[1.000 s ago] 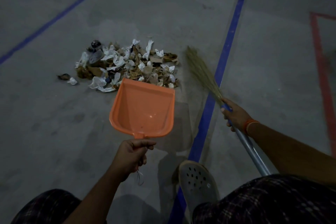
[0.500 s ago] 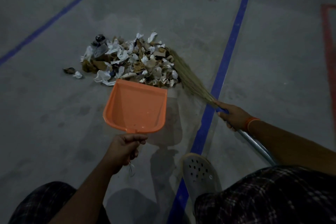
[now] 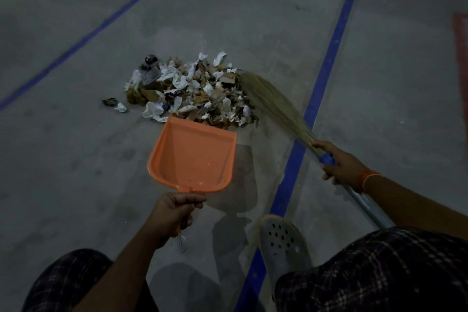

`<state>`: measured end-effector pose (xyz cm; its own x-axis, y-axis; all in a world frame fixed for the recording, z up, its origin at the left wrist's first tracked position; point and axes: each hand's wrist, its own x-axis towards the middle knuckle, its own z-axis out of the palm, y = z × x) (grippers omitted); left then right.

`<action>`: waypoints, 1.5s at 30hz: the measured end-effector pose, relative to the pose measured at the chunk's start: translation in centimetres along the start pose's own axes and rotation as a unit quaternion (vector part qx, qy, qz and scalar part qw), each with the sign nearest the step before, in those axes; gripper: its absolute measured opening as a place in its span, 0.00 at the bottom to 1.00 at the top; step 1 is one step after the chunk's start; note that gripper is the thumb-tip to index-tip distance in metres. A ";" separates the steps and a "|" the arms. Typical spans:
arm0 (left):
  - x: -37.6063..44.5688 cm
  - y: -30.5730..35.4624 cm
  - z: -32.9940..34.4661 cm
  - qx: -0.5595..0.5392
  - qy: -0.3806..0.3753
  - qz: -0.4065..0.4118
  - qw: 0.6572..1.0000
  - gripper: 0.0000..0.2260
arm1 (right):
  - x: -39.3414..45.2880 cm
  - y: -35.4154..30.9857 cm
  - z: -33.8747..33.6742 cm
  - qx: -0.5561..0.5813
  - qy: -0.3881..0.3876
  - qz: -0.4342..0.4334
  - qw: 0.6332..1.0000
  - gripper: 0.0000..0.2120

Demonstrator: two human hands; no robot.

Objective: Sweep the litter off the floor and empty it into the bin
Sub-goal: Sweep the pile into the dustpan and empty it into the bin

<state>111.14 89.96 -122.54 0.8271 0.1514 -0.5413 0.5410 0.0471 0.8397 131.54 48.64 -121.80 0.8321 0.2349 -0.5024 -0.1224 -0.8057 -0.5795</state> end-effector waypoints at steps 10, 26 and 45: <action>-1.5 -0.8 -3.6 -0.015 0.001 -0.022 1.000 0.17 | 2.0 -1.9 -1.8 -0.052 -0.009 0.002 0.999 0.39; -2.4 -2.4 -5.4 0.006 0.002 -0.107 0.994 0.17 | 5.9 -2.4 -1.1 -0.067 0.015 0.022 0.997 0.37; 6.9 -1.1 -7.1 0.022 -0.039 -0.123 0.991 0.22 | 12.0 -3.1 -2.7 -0.121 -0.080 -0.012 0.989 0.36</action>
<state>115.18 97.95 -126.94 0.6780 0.0642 -0.7323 0.7322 0.0291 0.6804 143.39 52.49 -124.30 0.7344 0.3238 -0.5965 0.0464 -0.9008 -0.4318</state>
